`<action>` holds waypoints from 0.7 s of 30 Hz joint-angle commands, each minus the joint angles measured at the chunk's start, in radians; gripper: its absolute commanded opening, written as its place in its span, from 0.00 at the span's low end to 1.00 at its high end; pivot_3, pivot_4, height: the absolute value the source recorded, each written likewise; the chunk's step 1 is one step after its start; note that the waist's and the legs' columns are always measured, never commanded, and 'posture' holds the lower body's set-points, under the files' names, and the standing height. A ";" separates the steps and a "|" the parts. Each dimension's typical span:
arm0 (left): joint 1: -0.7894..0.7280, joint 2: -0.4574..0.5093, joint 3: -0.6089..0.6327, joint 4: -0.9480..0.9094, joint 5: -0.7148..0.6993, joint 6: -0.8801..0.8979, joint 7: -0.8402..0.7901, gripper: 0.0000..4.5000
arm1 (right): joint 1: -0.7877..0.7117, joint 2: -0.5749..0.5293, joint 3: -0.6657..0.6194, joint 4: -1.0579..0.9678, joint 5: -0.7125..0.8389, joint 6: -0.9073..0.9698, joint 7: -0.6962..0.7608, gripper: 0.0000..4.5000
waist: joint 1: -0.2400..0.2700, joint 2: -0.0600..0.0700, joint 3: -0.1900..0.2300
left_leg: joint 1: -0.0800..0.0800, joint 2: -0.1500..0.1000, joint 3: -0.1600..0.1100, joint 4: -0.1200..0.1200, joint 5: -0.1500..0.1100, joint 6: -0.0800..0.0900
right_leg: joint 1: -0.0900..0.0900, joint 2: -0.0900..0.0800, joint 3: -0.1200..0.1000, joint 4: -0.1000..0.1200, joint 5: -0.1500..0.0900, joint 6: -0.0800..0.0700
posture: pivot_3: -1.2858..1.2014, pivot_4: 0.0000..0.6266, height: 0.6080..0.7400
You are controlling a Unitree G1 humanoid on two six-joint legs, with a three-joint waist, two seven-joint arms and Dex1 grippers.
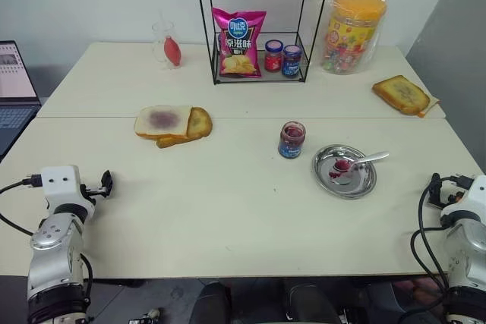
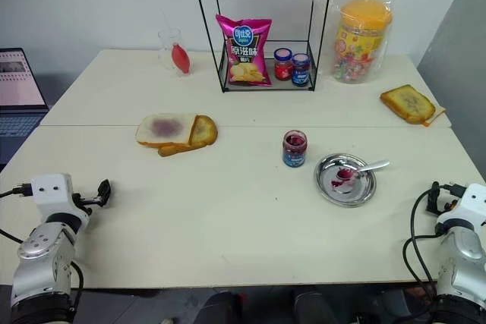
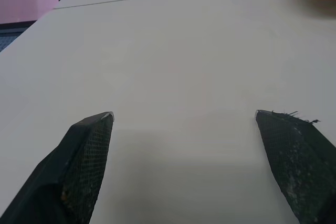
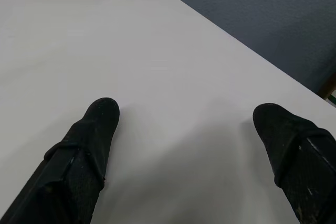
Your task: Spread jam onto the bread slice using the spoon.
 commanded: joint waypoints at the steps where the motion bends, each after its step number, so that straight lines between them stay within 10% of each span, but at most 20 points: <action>1: -0.003 0.026 0.021 -0.019 -0.015 -0.011 -0.020 1.00 | 0.005 -0.005 -0.018 -0.054 0.004 -0.010 -0.002 0.99 | 0.000 0.000 0.000 | 0.000 0.000 0.000 0.000 0.000 0.000 | 0.000 0.000 0.000 0.000 0.000 0.000 | 0.52 0.24 1.00; 11: -0.060 0.096 0.125 -0.096 -0.317 0.295 -0.214 1.00 | 0.084 -0.183 0.016 -0.391 0.087 0.100 0.252 0.99 | -0.001 0.001 0.001 | -0.001 0.001 0.000 0.000 0.000 0.000 | -0.001 0.000 0.000 0.000 0.000 -0.001 | 0.52 0.24 1.00; 21: -0.381 0.145 0.103 0.152 -0.485 0.634 -0.281 1.00 | -0.229 -0.380 0.257 -0.736 0.664 0.586 0.560 0.99 | -0.003 0.000 0.001 | 0.000 0.003 -0.005 0.000 0.000 0.000 | 0.000 0.005 -0.005 0.001 0.000 -0.001 | 0.52 0.24 1.00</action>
